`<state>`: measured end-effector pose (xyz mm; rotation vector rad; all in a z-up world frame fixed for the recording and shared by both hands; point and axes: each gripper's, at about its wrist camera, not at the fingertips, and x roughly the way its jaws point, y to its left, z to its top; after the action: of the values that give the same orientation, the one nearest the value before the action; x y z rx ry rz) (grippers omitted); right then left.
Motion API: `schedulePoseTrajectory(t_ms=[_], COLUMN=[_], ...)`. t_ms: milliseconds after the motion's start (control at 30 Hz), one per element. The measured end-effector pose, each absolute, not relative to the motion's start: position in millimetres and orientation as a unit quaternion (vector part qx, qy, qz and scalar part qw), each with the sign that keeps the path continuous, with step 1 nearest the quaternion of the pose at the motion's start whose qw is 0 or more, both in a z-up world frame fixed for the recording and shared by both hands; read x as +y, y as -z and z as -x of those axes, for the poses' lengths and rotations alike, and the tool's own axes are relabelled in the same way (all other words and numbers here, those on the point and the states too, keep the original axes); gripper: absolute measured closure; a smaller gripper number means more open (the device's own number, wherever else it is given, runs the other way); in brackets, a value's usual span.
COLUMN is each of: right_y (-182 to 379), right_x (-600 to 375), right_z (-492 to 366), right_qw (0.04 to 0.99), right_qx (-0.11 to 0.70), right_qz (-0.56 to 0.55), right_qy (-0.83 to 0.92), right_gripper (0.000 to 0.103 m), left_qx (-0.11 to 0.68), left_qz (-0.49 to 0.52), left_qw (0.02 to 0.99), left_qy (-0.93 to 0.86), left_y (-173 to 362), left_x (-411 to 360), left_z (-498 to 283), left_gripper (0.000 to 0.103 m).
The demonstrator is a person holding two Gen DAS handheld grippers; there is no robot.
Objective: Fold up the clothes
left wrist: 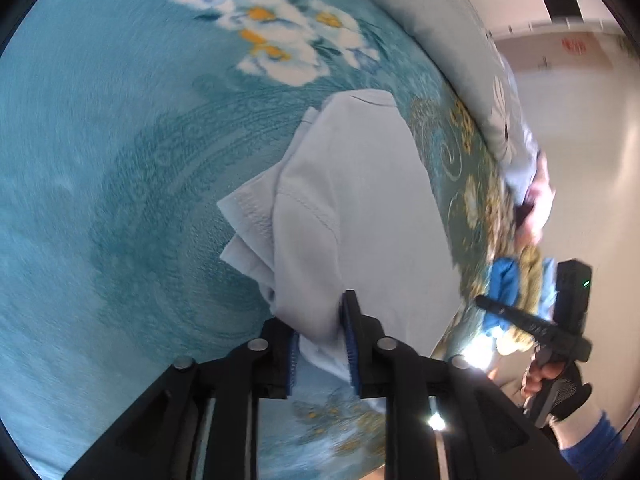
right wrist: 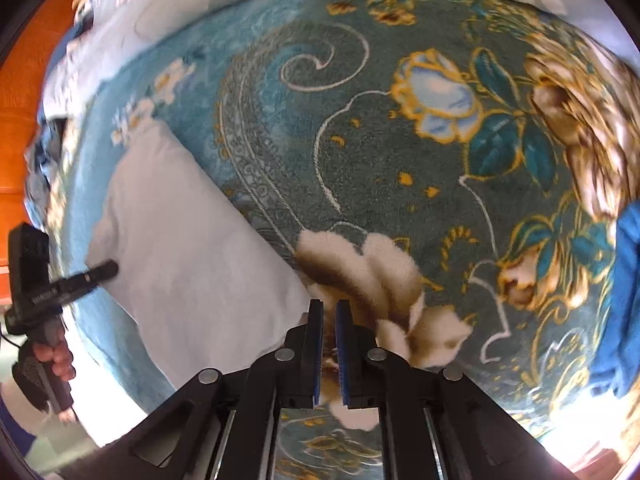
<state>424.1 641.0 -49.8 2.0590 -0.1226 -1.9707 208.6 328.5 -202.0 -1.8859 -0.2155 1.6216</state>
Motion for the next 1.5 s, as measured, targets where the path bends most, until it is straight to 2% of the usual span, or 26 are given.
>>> schedulePoseTrajectory(t_ms=[133,167,233,267,300,333,400,567,867,1033,1133,1200,1267,1400,1500], right_y=[49.0,52.5,59.9,62.2,64.6,69.6,79.6,95.5,108.1,107.9,109.5,110.6,111.6,112.1,111.8], right_x=[636.8,626.4,614.0,613.6,613.1,606.9,595.9,590.0,585.1,583.1,580.4,582.1,585.6,592.0,593.3], right_z=[-448.2,-452.4,-466.7,-473.9,-481.1,-486.8,-496.6,-507.4,-510.5,-511.6,-510.7,-511.0,-511.9,-515.1,-514.1], right_qw=[0.128,0.124,0.114,0.108,0.103,0.096,0.087,0.058,0.032,0.036,0.042,0.042,0.039,0.037,0.043], right_qx=[-0.112,-0.133,-0.179,-0.194,-0.209,-0.219,-0.24,-0.295,-0.348,-0.363,-0.374,-0.387,-0.399,-0.403,-0.397], right_qz=[-0.696,-0.692,-0.684,-0.683,-0.681,-0.68,-0.679,-0.667,-0.642,-0.634,-0.63,-0.626,-0.623,-0.625,-0.63], right_qy=[0.698,0.699,0.698,0.696,0.695,0.693,0.688,0.682,0.683,0.682,0.679,0.676,0.672,0.667,0.666], right_gripper=[0.095,0.094,0.085,0.073,0.06,0.054,0.047,0.04,0.038,0.038,0.042,0.054,0.058,0.077,0.08], left_qx=[-0.049,-0.04,-0.013,0.0,0.01,0.02,0.043,0.102,0.158,0.141,0.11,0.111,0.119,0.095,0.085], left_qz=[0.712,0.709,0.701,0.696,0.69,0.686,0.684,0.685,0.71,0.725,0.741,0.742,0.741,0.75,0.754], left_qw=[0.33,0.331,0.335,0.336,0.338,0.342,0.351,0.384,0.432,0.437,0.437,0.444,0.449,0.441,0.429], left_qy=[-0.618,-0.621,-0.63,-0.634,-0.64,-0.642,-0.638,-0.61,-0.533,-0.514,-0.498,-0.489,-0.485,-0.484,-0.49], left_y=[184.1,179.9,169.8,165.7,162.9,162.1,166.0,184.7,224.9,229.0,230.2,230.1,229.8,229.2,230.6], left_x=[327.8,325.7,320.5,318.6,316.5,315.9,323.3,351.5,388.0,390.1,387.4,389.1,391.6,391.6,388.9], left_z=[-202.4,-200.5,-194.3,-190.6,-185.5,-179.4,-166.5,-143.3,-140.6,-138.0,-134.6,-137.8,-141.7,-138.5,-136.7], left_gripper=[0.038,0.033,0.029,0.019,0.015,0.009,0.009,0.009,0.009,0.01,0.01,0.01,0.01,0.011,0.011])
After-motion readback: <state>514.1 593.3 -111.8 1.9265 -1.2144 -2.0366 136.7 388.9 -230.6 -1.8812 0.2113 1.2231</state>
